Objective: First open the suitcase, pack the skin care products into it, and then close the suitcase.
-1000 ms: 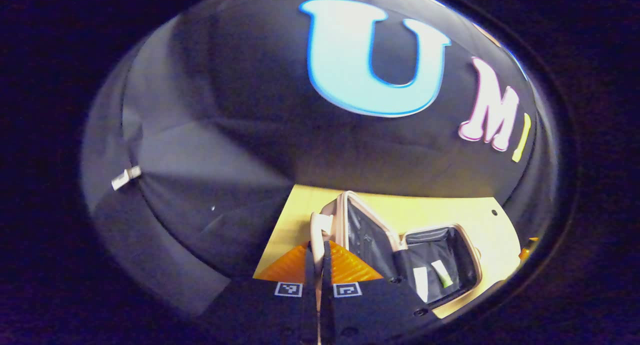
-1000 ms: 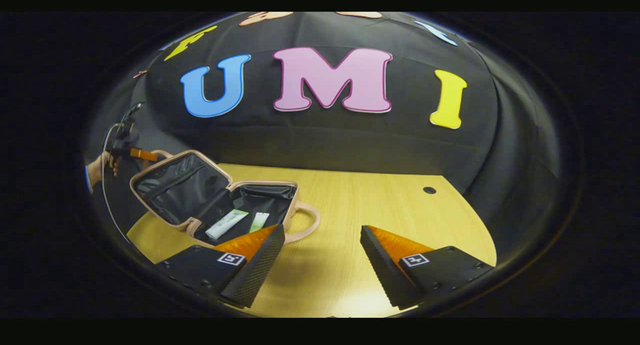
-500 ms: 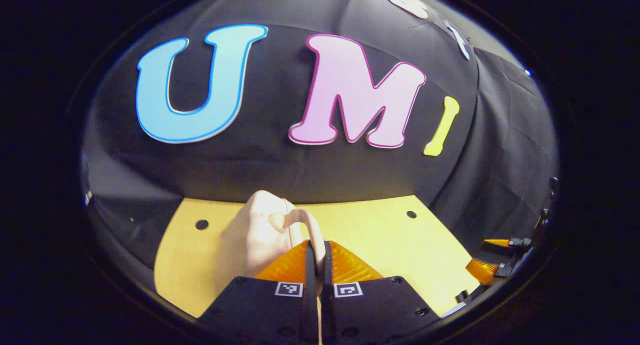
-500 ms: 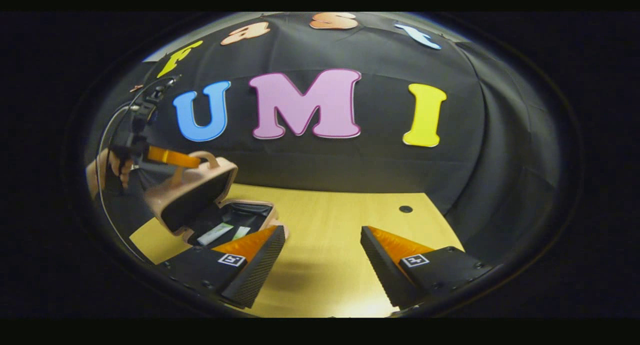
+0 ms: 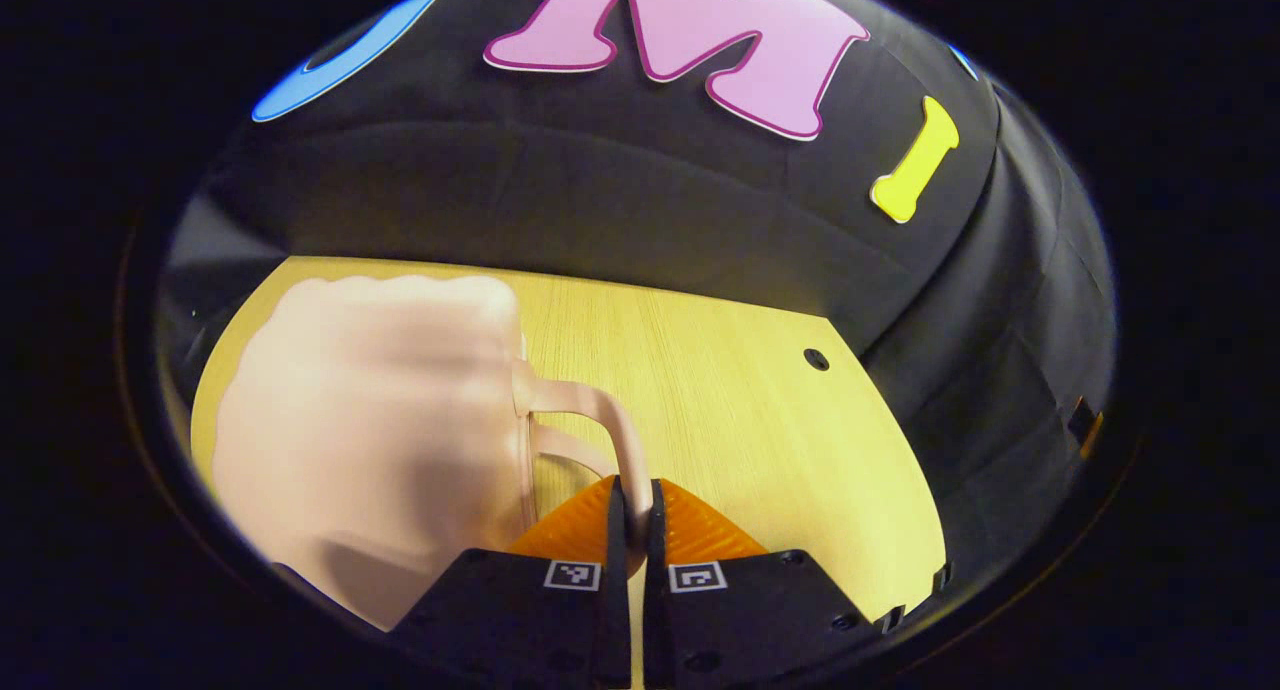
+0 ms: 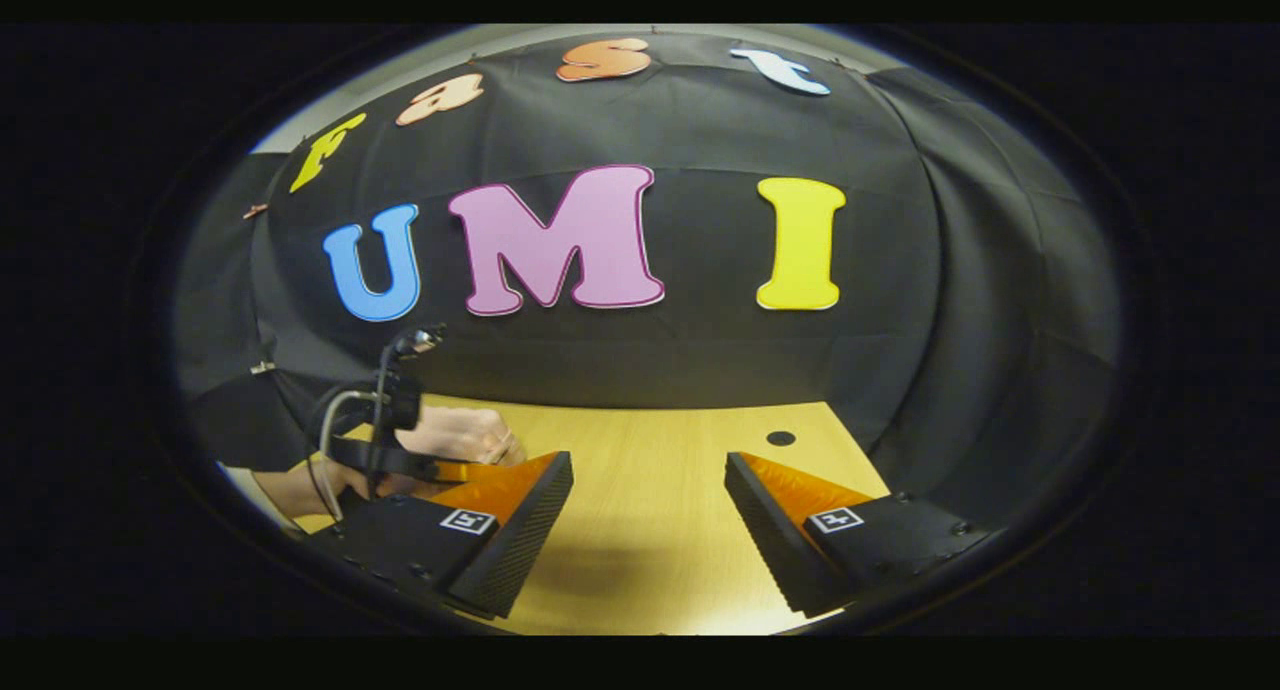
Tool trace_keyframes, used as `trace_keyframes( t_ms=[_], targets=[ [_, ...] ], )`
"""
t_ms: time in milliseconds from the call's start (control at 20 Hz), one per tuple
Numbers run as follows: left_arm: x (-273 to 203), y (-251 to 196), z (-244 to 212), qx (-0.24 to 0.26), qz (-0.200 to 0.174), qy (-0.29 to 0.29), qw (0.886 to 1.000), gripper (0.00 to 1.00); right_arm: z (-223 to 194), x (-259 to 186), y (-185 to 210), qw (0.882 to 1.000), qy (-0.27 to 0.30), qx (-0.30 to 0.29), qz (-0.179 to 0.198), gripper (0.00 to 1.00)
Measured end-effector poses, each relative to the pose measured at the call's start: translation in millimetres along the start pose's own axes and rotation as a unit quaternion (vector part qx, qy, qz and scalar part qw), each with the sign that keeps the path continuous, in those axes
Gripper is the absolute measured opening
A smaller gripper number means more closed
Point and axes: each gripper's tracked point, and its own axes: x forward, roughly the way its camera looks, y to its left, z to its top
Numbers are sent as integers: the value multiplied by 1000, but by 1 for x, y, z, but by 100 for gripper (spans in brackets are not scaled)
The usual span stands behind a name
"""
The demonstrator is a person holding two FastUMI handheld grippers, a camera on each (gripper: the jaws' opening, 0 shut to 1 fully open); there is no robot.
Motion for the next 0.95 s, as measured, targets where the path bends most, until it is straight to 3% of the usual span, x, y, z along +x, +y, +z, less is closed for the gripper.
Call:
trace_keyframes(
  t_ms=[200, 350, 400, 500, 700, 850, 950],
  targets=[
    [-16, -13, 9, 0, -4, -31, 1000, 26, 9, -8, 7, 1000, -6, 17, 5, 97],
    [-74, -28, 42, 23, -16, -103, 994, 64, 21, -19, 19, 1000, -16, 19, 3, 98],
    [-101, -31, 57, 30, -14, -134, 990, 96, 28, -25, 24, 1000, -21, 18, 2, 97],
    [-164, -27, 77, 35, 22, -191, 981, 96, 40, -38, 37, 999, -33, 8, 2, 98],
    [-292, -15, 101, 27, 81, -298, 951, 96, 64, -76, 74, 998, -64, -1, 2, 97],
    [-358, 2, 63, 38, 128, -334, 933, 96, 80, -106, 106, 992, -125, 24, 3, 97],
    [-383, 1, 21, 15, 115, -329, 937, 96, 77, -126, 123, 989, -147, 30, 1, 100]
  ],
)
